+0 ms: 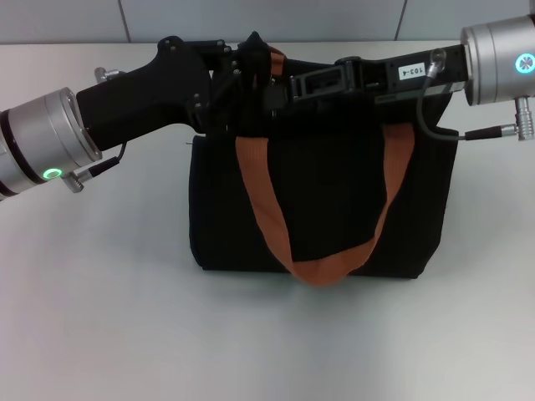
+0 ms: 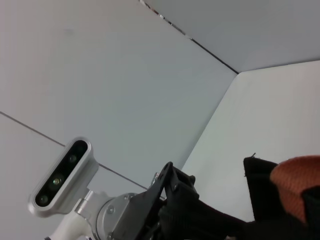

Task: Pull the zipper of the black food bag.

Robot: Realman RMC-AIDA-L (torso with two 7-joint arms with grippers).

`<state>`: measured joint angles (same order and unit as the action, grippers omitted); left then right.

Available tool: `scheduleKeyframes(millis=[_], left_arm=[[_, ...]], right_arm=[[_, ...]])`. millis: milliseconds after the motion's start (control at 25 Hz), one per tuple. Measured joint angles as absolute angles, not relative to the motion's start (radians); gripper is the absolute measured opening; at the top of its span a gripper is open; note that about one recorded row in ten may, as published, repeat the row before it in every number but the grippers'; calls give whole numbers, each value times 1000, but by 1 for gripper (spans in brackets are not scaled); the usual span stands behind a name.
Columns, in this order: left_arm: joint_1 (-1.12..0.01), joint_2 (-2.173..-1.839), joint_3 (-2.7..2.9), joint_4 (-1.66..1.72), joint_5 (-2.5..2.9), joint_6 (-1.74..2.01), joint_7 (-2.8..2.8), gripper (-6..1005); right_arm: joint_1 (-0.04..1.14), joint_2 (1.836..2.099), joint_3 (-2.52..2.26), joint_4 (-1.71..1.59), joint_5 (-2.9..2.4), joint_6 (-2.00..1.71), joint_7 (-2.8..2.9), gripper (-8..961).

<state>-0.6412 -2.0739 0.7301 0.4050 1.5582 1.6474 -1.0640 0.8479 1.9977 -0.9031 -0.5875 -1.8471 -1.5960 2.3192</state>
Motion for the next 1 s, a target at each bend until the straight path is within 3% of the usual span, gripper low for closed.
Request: scheduleKeyframes(millis=[480, 680, 1000], left_arm=[[-642, -2076, 730, 404, 1558, 1648, -1062, 19], [-641, -2076, 730, 403, 1558, 1649, -1062, 19], [-641, -2075, 730, 403, 1558, 1649, -1061, 19]], right_arm=[[828, 1993, -885, -587, -1842, -1621, 2313, 441], [821, 1992, -849, -587, -1840, -1631, 2295, 367], [819, 1989, -844, -588, -1832, -1642, 2290, 367]])
